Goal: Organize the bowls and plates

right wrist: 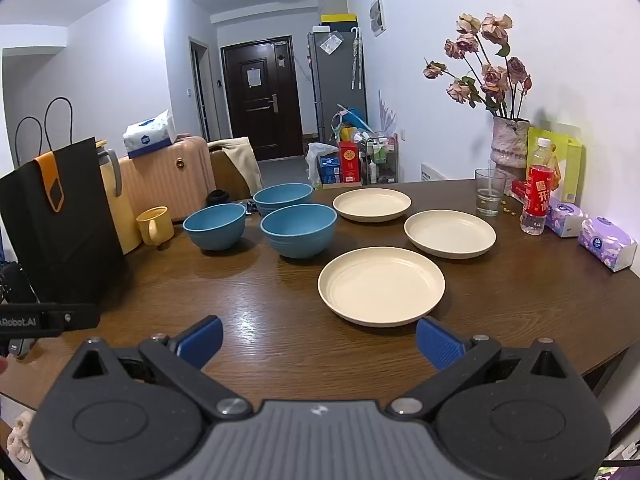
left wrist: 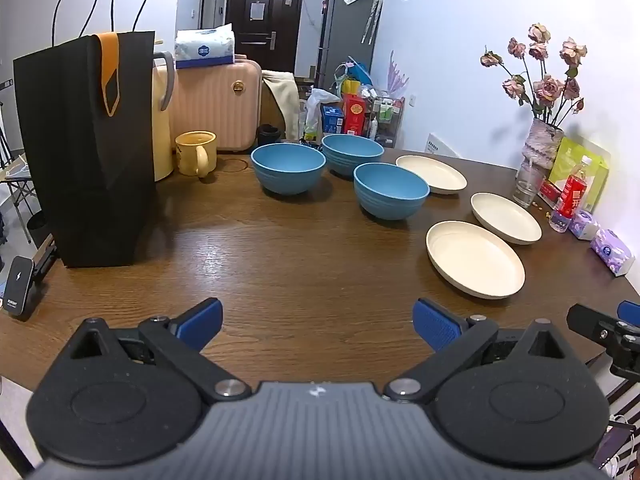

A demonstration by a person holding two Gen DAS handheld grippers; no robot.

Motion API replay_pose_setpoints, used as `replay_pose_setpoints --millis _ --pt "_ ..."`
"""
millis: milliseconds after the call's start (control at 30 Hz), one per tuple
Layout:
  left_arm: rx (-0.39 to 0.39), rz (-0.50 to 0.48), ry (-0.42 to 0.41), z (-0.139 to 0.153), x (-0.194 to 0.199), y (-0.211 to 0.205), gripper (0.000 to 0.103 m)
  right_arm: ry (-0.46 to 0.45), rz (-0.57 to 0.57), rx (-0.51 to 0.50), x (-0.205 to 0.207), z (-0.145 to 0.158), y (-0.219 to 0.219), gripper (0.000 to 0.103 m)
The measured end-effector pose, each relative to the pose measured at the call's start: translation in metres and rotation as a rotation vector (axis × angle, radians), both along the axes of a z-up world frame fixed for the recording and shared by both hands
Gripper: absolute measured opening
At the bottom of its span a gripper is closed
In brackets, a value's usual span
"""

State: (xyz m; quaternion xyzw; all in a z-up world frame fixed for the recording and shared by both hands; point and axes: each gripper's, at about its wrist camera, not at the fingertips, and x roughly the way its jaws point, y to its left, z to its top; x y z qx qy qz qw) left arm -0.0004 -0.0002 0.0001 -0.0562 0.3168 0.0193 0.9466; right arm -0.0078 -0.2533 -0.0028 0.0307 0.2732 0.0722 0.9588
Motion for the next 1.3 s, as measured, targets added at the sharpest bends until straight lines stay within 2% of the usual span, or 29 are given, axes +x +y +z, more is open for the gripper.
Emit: replay_pose_setpoints --millis 1300 --pt "-0.008 -0.010 -0.004 0.0042 -0.0024 -0.0026 0.103 -0.005 0.000 0.004 -0.0020 -0.0009 -0.0027 0.103"
